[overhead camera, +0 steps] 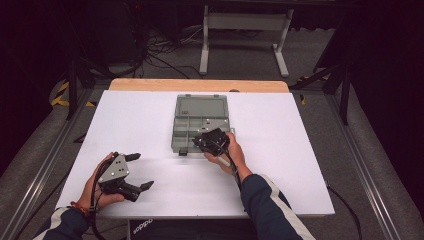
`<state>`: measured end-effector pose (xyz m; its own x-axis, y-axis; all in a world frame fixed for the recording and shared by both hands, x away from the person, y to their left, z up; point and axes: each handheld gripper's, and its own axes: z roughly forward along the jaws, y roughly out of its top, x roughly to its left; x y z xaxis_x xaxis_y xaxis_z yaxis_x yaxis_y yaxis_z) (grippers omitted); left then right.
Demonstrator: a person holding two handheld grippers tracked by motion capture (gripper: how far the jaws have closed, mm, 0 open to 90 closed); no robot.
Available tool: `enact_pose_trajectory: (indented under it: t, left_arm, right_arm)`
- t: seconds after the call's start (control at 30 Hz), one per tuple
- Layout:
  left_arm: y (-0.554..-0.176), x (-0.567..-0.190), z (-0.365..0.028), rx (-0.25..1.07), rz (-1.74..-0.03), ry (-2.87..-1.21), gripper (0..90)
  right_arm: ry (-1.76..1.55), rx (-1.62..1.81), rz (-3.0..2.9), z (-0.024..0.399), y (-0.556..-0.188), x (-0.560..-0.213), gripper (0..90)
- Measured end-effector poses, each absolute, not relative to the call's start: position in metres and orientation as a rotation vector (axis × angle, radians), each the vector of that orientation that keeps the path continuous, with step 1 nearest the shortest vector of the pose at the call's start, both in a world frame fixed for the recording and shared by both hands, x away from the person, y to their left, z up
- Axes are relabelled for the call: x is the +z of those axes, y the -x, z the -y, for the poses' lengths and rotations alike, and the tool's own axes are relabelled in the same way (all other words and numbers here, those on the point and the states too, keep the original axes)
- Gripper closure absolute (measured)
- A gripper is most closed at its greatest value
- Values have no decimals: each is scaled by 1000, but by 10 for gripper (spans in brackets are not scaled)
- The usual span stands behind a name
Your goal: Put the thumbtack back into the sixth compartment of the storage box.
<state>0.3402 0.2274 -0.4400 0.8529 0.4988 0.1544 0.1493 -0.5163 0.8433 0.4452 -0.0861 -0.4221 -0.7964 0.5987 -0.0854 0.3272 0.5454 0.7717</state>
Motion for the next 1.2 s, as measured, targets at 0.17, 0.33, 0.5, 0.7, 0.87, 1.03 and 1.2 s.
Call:
enact_pose_trajectory:
  t: [0.17, 0.33, 0.5, 0.7, 0.87, 1.03, 1.2]
  left_arm:
    - [-340, -441, -227, 468, -474, -2098, 39]
    - [-340, -441, -227, 462, -473, -2098, 40]
    - [-340, -440, -227, 468, -468, -2099, 44]
    - [-340, -438, -227, 470, -471, -2089, 46]
    - [-342, -434, -227, 483, -467, -2078, 47]
    - [-346, -429, -231, 500, -491, -2049, 48]
    - [-351, -427, -232, 542, -526, -2028, 48]
  right_arm:
    - [-758, 1115, -2447, 87, -445, -422, 832]
    - [-775, 1128, -2446, 89, -446, -423, 806]
    - [-784, 1159, -2429, 94, -445, -420, 666]
    - [-722, 1227, -2335, 118, -433, -401, 515]
    - [-661, 1239, -2269, 141, -421, -387, 409]
    - [-687, 1218, -2212, 164, -414, -385, 260]
    - [-749, 1208, -2155, 179, -412, -385, 164]
